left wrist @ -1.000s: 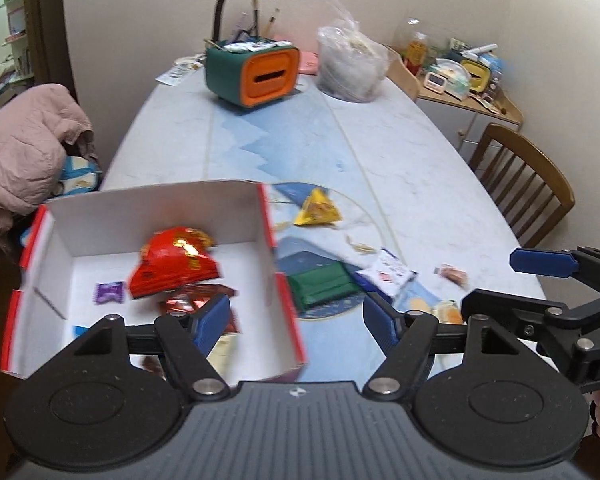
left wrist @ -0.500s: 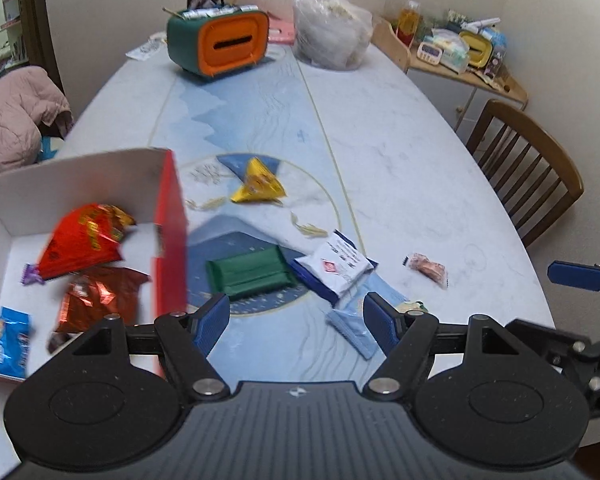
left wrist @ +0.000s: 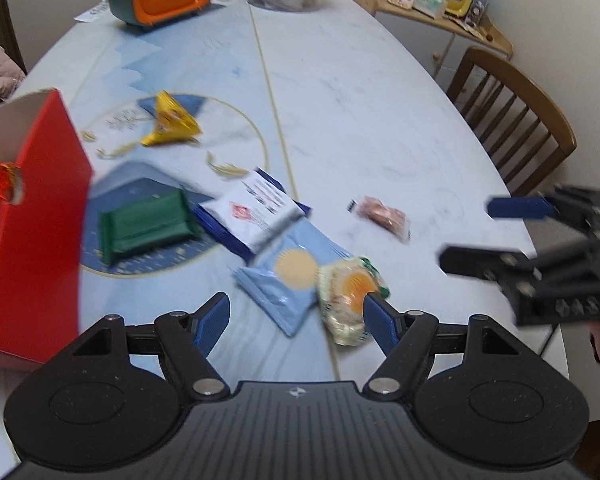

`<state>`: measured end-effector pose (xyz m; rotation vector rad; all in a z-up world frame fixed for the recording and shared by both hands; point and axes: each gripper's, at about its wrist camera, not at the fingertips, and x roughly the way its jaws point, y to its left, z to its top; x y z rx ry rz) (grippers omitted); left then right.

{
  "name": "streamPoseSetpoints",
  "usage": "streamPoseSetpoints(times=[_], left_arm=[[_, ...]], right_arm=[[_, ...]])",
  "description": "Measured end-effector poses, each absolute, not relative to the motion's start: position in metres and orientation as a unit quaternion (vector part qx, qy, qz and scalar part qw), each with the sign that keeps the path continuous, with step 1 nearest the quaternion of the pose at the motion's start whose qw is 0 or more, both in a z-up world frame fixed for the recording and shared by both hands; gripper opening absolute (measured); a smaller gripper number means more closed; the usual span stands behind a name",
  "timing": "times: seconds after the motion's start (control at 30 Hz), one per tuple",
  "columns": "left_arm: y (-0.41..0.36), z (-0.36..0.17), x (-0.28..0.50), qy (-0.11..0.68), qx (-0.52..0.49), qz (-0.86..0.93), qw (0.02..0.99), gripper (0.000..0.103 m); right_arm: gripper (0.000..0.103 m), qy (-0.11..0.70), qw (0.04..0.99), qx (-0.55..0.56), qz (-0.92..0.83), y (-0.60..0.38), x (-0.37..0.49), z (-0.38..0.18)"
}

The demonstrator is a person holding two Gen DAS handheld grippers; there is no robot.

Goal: Organize snacks
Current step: 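Move both tools back over the remaining snacks on the table, then grasp the egg-yolk pastry packet with the left tool while the right tool grasps the small clear-wrapped candy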

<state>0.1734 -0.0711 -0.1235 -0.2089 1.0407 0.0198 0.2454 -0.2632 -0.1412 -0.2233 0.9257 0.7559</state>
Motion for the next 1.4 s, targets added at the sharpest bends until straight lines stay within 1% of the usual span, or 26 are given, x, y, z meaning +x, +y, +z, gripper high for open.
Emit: streamPoseSetpoints(times=[0.07,0.13,0.37,0.5,0.57,0.7,0.83,0.87,0.9,0.93,1.0,1.03,1.2,1.4], left_arm=[[-0.076,-0.13,0.176,0.501,-0.108,0.01,0.859,0.073],[-0.081,-0.136,0.18,0.507,-0.116,0.009,0.854,0.073],[-0.093,-0.155,0.196,0.527,-0.13,0.013,0.839,0.072],[-0.098,-0.161,0.202,0.535,-0.14,0.019,0.833,0.072],[-0.1,-0.162,0.203,0.536,-0.137,0.019,0.833,0.072],[-0.103,-0.161,0.206,0.536,-0.136,0.018,0.833,0.072],[-0.102,-0.162,0.207,0.537,-0.139,0.022,0.832,0.064],[-0.102,-0.162,0.207,0.537,-0.141,0.021,0.831,0.059],[-0.101,-0.162,0.207,0.538,-0.143,0.021,0.831,0.053],[-0.1,-0.162,0.207,0.537,-0.145,0.021,0.831,0.051],[-0.1,-0.162,0.206,0.536,-0.148,0.017,0.831,0.037],[-0.1,-0.162,0.206,0.537,-0.147,0.018,0.83,0.037],[-0.096,-0.163,0.203,0.536,-0.161,0.017,0.828,0.036],[-0.088,-0.163,0.196,0.539,-0.179,0.019,0.823,0.036]], right_arm=[[0.084,0.439,0.815,-0.113,0.36,-0.261,0.257,-0.15],[0.08,0.445,0.808,-0.121,0.367,-0.259,0.267,-0.159],[0.073,0.464,0.784,-0.152,0.385,-0.243,0.292,-0.186],[0.067,0.466,0.775,-0.165,0.393,-0.234,0.299,-0.196],[0.064,0.466,0.772,-0.167,0.399,-0.231,0.302,-0.199],[0.055,0.455,0.769,-0.177,0.412,-0.225,0.302,-0.201],[0.044,0.447,0.768,-0.188,0.417,-0.221,0.301,-0.2],[0.042,0.446,0.769,-0.191,0.416,-0.22,0.3,-0.2],[0.039,0.445,0.77,-0.192,0.416,-0.22,0.3,-0.2],[0.035,0.445,0.77,-0.192,0.416,-0.221,0.3,-0.2],[0.031,0.446,0.77,-0.189,0.415,-0.221,0.299,-0.2],[0.028,0.445,0.771,-0.188,0.415,-0.222,0.298,-0.2],[0.019,0.444,0.776,-0.189,0.407,-0.222,0.294,-0.2],[0.017,0.456,0.785,-0.162,0.387,-0.229,0.289,-0.197]])
